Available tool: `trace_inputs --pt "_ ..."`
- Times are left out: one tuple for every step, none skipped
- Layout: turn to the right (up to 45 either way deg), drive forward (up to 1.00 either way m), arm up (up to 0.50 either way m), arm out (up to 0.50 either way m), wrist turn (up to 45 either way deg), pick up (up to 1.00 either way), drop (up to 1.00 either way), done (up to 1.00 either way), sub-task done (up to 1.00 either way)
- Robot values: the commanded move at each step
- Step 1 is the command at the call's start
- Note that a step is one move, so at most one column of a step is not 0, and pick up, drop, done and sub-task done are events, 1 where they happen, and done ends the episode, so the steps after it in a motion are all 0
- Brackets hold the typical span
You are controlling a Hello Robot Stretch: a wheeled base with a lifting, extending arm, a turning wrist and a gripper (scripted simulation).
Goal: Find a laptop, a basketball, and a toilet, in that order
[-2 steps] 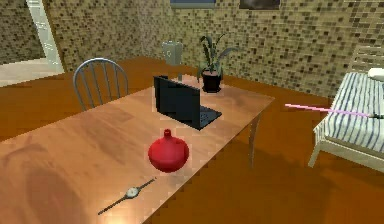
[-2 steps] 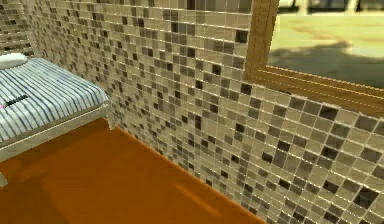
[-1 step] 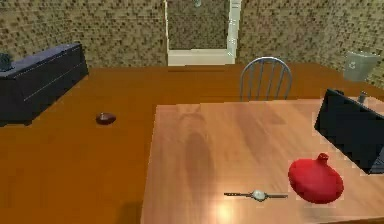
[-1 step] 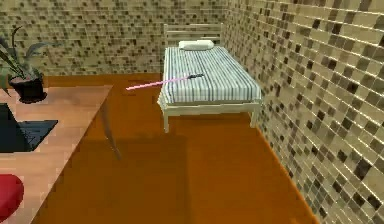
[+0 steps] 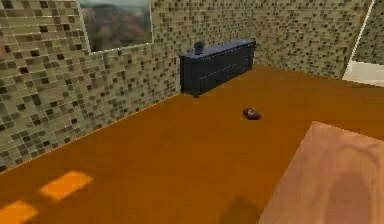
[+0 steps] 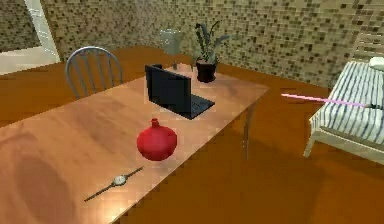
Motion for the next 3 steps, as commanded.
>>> trace_inputs --pt "-45.0 0.00 0.00 0.00 0.0 0.00 0.00 0.00 0.00" --pt "-3.0 0.00 0.00 0.00 0.0 0.00 0.00 0.00 0.00" --pt "0.0 0.35 0.00 0.00 0.0 0.00 0.00 0.00 0.00"
